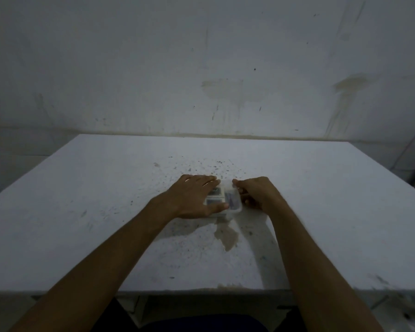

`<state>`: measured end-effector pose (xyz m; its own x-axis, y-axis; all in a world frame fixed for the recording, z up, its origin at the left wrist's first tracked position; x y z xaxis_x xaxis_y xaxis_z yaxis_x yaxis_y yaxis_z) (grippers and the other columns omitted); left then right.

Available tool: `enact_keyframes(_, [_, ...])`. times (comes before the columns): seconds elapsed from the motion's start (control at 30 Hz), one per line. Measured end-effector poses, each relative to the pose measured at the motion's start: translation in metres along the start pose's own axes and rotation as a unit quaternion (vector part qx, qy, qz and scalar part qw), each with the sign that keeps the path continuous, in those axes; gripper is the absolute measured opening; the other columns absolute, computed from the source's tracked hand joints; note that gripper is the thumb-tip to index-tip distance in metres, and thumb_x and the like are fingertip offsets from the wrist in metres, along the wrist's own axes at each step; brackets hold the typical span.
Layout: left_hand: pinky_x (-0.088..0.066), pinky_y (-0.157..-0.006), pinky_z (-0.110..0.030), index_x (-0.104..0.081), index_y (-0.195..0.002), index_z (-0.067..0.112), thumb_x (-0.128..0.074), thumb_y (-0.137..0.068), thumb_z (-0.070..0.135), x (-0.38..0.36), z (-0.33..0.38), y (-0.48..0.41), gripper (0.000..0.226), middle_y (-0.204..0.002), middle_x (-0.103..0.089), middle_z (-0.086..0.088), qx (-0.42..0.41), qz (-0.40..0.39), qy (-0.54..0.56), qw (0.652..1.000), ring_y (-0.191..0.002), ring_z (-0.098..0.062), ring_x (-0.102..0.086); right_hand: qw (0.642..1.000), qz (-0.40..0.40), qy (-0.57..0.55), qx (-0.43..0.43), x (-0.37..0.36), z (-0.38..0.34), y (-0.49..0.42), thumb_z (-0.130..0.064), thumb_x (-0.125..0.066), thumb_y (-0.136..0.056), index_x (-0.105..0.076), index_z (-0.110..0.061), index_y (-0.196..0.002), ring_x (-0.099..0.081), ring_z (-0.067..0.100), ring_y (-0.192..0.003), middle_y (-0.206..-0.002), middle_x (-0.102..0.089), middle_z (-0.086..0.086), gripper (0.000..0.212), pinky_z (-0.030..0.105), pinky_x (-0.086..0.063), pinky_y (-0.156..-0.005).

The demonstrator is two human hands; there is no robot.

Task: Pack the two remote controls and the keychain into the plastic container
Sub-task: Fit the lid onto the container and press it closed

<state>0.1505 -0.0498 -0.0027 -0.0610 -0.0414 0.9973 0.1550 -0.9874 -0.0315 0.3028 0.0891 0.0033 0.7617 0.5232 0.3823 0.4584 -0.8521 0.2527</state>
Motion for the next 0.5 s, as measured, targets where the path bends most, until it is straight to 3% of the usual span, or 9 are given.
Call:
enact_keyframes(0.1, [-0.013,-0.125,-0.045,-0.020,-0.161,0.027,-0.027,-0.087,0.085,0.002,0.002,0.001,0.095,-0.170,-0.020,0.003,-0.007,-0.012,-0.006,1.000,-0.154,-0.019,-0.022,0.996,0.020,0.035,0.079,0.000,0.013,0.023,-0.036,-0.066,-0.094,-0.080,-0.009,-0.097,-0.071,0.017,-0.066,-0.079,-0.076,0.006,0.031,0.022,-0.055,-0.061])
enact_keyframes(0.23, [-0.012,-0.125,-0.044,-0.019,-0.162,0.027,-0.027,-0.088,0.084,0.003,0.002,0.000,0.094,-0.170,-0.018,0.003,-0.004,-0.016,-0.009,1.000,-0.155,-0.019,-0.020,0.997,-0.022,0.017,0.078,0.004,0.028,0.061,-0.022,-0.063,-0.097,-0.075,-0.010,-0.110,-0.074,0.016,-0.071,-0.084,-0.075,0.005,0.021,0.019,-0.057,-0.057])
enact_keyframes(0.37, [-0.013,-0.125,-0.044,-0.018,-0.162,0.026,-0.027,-0.087,0.085,0.002,0.002,0.000,0.096,-0.170,-0.017,0.003,-0.008,-0.024,-0.010,1.000,-0.155,-0.019,-0.020,0.995,0.006,-0.016,0.097,-0.007,0.044,0.077,-0.023,-0.059,-0.100,-0.068,-0.011,-0.124,-0.073,0.013,-0.063,-0.088,-0.074,0.005,0.029,0.018,-0.056,-0.052])
enact_keyframes(0.5, [-0.013,-0.124,-0.045,-0.019,-0.162,0.026,-0.028,-0.086,0.086,0.001,0.000,-0.003,0.097,-0.170,-0.019,0.003,-0.009,-0.028,-0.007,1.000,-0.155,-0.019,-0.021,0.998,-0.016,-0.013,0.054,-0.002,0.036,0.068,-0.020,-0.063,-0.097,-0.069,-0.009,-0.119,-0.072,0.017,-0.067,-0.089,-0.075,0.008,0.025,0.022,-0.057,-0.053])
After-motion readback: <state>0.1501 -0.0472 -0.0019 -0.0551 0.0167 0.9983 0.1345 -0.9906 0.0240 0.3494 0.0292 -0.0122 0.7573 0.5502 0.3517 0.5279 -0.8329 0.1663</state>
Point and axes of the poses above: each hand's wrist, its own y-axis away from the middle knuckle, its own x-axis out of the back of the hand, z = x × y, the point moved 1 cm from there along -y, towards the middle knuckle
